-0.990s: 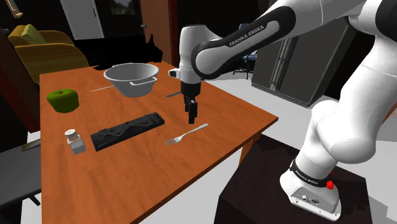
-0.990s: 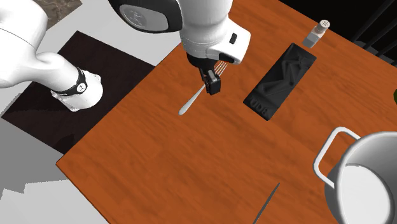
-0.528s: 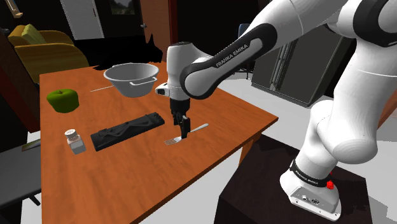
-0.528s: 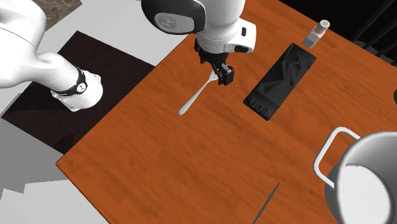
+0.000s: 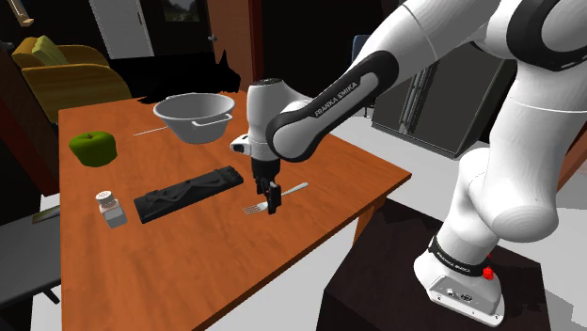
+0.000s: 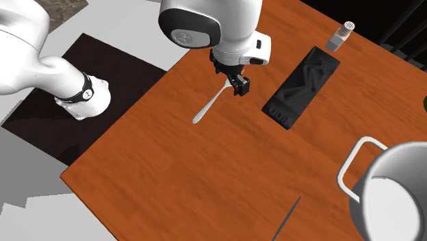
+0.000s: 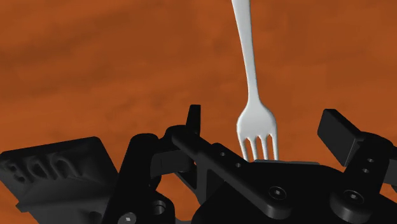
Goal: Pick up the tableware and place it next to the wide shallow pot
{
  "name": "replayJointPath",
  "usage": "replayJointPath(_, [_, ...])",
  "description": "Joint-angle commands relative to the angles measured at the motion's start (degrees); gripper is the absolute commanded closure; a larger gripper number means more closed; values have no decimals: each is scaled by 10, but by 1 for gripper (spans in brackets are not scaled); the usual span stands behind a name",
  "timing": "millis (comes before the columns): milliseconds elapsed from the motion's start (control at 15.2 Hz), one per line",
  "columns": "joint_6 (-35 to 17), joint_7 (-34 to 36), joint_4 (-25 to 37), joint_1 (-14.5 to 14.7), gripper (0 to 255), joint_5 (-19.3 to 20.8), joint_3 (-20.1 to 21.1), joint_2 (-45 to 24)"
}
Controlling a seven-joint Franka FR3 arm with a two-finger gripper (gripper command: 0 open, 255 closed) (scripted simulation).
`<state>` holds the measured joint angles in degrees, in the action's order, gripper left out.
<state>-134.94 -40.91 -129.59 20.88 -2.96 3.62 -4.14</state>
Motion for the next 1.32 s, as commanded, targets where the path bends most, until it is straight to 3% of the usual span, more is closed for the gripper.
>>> replayJointPath(0, [-1,0,0,0,0,0,0,-1])
replayJointPath(264, [-1,0,0,0,0,0,0,-1])
replayJointPath(330, [-1,0,0,0,255,0,0,-1])
replayJointPath(924, [-1,0,0,0,255,0,0,-1])
replayJointPath(1254, [37,1,14,0,255,0,0,22])
